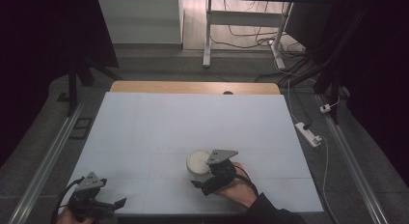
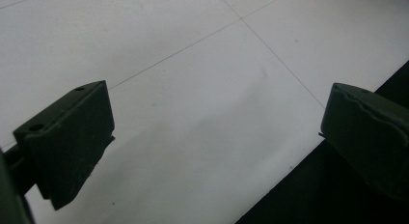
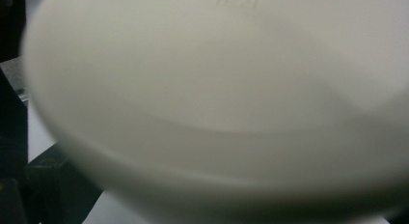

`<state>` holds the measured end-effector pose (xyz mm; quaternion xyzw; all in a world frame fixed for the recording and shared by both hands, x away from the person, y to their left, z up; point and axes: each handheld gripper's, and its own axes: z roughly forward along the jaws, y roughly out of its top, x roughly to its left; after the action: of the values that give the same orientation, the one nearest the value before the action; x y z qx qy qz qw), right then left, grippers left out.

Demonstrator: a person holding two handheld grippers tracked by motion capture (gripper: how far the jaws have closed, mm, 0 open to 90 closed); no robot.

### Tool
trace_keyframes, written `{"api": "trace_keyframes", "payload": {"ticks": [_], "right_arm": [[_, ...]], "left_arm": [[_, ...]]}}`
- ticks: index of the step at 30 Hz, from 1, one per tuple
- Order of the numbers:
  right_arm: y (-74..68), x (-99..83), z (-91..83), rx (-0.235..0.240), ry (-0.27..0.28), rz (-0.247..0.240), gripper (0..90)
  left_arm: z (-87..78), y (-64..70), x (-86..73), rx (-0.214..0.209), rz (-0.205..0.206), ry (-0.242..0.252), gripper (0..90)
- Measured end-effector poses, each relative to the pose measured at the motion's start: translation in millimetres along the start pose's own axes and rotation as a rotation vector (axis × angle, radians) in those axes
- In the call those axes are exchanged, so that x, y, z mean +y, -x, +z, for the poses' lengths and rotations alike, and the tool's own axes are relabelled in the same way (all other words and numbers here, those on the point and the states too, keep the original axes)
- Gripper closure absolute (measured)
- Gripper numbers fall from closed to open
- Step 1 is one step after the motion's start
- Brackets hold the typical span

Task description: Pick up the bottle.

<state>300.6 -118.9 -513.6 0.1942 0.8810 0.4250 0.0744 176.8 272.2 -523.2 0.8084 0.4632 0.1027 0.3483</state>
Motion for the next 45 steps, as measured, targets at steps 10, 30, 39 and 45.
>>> {"api": "trace_keyframes", "payload": {"ticks": [10, 30, 39, 45], "right_arm": [[-1.1, -0.8, -2.5, -0.022, 0.013, -0.027, 6.6], [-3.5, 2.8, -7.2, -0.037, 0.005, -0.033, 6.8], [-5.4, 8.8, -10.9, -0.025, 0.016, -0.025, 6.8], [-5.9, 13.9, -13.5, -0.022, 0.030, -0.018, 6.8]], "left_arm": [[0.4, 1.4, 0.4, 0.000, 0.014, -0.009, 0.0], [0.2, 1.6, 0.3, 0.002, 0.013, -0.002, 0.0], [-0.3, 1.3, -0.2, 0.000, 0.010, -0.003, 0.0], [-0.7, 1.2, -0.7, 0.000, 0.008, -0.004, 0.0]]}}
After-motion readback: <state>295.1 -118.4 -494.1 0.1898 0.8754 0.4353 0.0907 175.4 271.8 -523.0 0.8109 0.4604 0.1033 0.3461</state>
